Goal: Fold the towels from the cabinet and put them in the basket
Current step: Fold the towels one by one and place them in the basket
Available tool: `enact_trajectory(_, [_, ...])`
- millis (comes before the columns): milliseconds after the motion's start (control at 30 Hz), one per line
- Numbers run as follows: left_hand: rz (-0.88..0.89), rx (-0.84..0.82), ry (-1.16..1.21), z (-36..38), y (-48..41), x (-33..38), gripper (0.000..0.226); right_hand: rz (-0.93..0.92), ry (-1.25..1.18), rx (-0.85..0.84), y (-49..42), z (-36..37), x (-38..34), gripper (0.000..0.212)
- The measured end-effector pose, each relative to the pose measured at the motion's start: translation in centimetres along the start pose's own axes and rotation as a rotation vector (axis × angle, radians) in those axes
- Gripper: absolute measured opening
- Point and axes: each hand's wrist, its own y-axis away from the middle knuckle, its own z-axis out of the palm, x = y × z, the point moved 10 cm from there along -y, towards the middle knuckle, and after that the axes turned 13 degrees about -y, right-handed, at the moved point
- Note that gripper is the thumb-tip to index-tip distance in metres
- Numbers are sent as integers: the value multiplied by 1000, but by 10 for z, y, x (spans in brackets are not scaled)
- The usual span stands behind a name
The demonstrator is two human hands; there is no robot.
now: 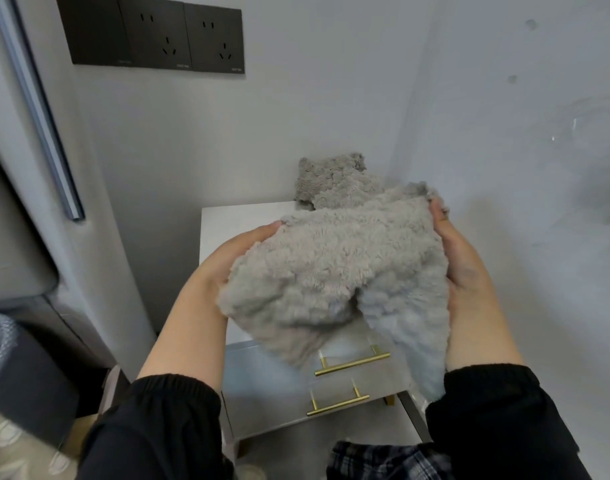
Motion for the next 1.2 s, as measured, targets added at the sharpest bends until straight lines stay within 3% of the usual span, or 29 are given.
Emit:
enact_trajectory(67, [-9, 106, -221, -20, -2, -1, 18, -95, 111, 146, -7, -25, -8, 26])
enact_trajectory(133, [-30, 176, -275, -36, -6, -7, 28, -249, 284, 310, -12, -50, -21, 10])
enact_trajectory(233, [-76, 368, -446, -63, -14, -19, 44, -189, 373, 369, -20, -67, -15, 13])
enact_trajectory(300, [-33, 576, -717, -79, -8, -7, 32, -154, 442, 385, -22, -74, -15, 18])
enact_trajectory(367, [15, 691, -907, -82, -2, 4, 15, -231, 574, 463, -19, -83, -27, 13])
enact_trajectory(433, [46, 753, -946, -85, -1, 7, 21, -288, 660, 523, -14, -83, -34, 8])
enact_trajectory(600, [104, 910, -903, -95, 13, 18, 15, -369, 795, 537, -6, -79, -46, 21])
enact_trajectory(700, [118, 850, -722, -93, 9, 10, 22, -487, 993, 558, 1, -73, -61, 12])
enact_trajectory(800, [60, 721, -336, -83, 3, -8, 13, -382, 973, 591, -6, -87, -55, 16])
enact_trajectory(900, [44, 652, -136, -75, -3, -13, 16, -194, 732, 580, -14, -99, -32, 22])
enact_trajectory(1000, [113, 567, -48, -66, -9, -4, 16, -117, 435, 433, -29, -88, -15, 16])
enact_trajectory(1200, [409, 390, 192, -50, -11, 40, 38, -431, 95, 172, -44, -47, -44, 44])
